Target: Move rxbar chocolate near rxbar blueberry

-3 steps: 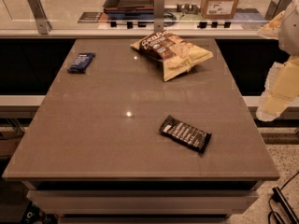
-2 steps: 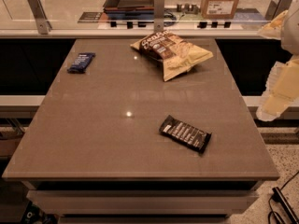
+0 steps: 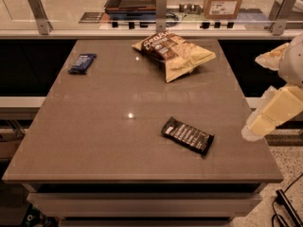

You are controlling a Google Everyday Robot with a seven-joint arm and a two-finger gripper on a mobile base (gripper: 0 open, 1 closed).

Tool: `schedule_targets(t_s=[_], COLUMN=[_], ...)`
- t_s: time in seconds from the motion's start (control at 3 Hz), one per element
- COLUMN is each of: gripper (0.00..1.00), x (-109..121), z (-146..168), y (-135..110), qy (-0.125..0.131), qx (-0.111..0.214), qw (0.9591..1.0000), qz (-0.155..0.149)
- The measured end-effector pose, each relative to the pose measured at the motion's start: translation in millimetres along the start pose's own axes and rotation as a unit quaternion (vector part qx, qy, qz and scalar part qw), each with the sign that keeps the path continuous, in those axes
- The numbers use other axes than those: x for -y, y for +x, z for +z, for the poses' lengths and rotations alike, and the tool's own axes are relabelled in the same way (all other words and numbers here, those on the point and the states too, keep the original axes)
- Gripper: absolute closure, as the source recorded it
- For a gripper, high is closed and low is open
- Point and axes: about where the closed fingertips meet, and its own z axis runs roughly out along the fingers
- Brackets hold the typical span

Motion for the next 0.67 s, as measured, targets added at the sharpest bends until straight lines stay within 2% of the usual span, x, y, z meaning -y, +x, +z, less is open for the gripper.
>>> schedule_targets(t_s=[0.33,0.67], gripper=[0.00,0.00], x=[-15,-28], z=[23,43], y=[3,3], qy=[-0.010,-0.005], qx=[0.058,0.122], qw=[0.9970,0.9886], qz=[0.051,0.088])
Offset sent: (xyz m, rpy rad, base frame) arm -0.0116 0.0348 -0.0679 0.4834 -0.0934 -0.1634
